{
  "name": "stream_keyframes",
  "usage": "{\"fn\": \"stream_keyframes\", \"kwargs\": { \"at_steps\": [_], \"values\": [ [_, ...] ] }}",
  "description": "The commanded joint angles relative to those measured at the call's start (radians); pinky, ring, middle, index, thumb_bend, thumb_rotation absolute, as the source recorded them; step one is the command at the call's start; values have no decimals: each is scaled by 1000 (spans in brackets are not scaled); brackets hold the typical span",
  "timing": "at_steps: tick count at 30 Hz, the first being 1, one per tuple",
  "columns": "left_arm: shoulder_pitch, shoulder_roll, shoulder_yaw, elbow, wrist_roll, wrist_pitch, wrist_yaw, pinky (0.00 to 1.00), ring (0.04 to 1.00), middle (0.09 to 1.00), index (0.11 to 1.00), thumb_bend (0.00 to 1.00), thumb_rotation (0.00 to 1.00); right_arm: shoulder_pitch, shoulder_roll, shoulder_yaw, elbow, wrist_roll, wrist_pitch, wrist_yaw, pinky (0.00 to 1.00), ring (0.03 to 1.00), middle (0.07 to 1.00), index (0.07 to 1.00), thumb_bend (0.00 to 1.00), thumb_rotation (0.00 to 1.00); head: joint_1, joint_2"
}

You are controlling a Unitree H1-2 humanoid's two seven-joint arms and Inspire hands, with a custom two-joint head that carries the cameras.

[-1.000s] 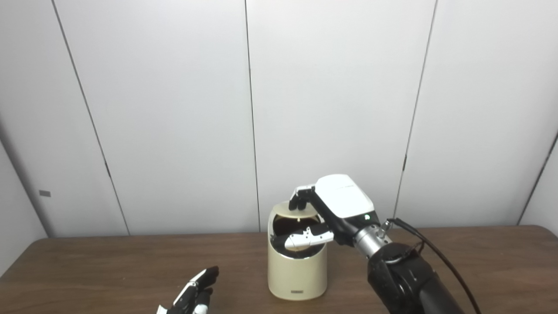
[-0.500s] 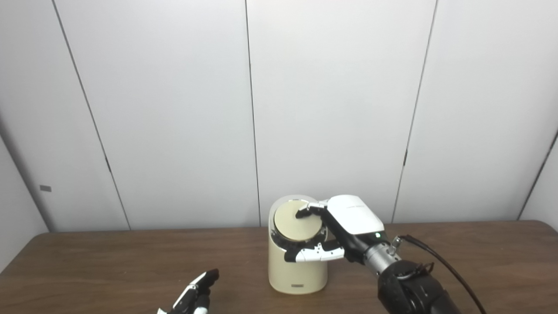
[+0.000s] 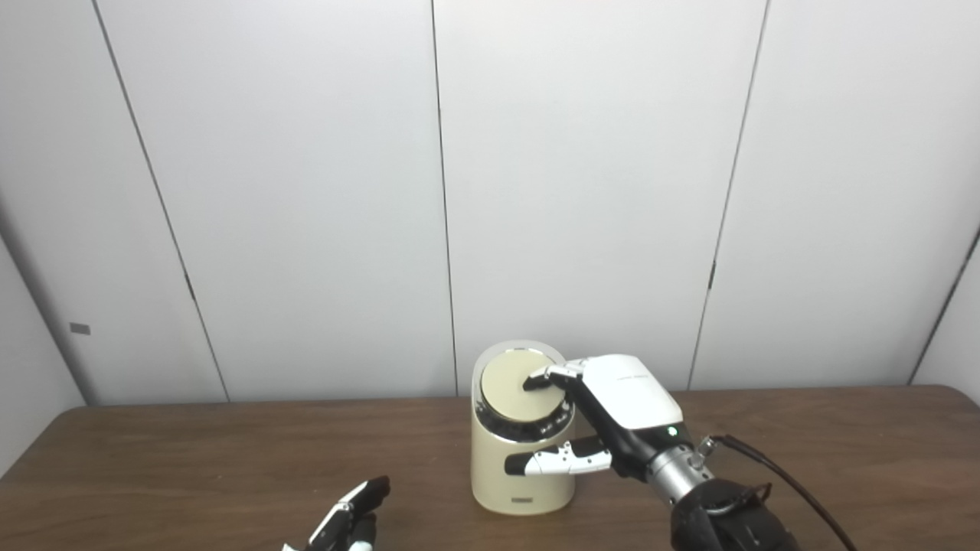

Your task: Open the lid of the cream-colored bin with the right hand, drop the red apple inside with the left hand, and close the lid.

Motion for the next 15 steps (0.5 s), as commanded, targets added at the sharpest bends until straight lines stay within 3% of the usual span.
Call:
{"fn": "stream_keyframes", "kwargs": {
  "at_steps": [1, 7, 15],
  "values": [
    [-23, -4, -1, -23, 5, -18, 10, 845, 873, 851, 846, 389, 807, 10, -25, 35, -12, -43, -32, 16, 813, 777, 732, 720, 917, 884, -2, 1],
    [-27, -2, -1, -15, 3, -24, 9, 856, 879, 855, 852, 373, 825, 41, -45, 116, -17, -175, -51, 6, 821, 798, 765, 735, 903, 826, -5, -1],
    [-27, -2, 0, -15, 11, -19, 12, 841, 875, 852, 849, 395, 841, 59, -42, 125, -23, -230, -26, 59, 871, 875, 855, 770, 879, 826, -5, -3]
  ]
}}
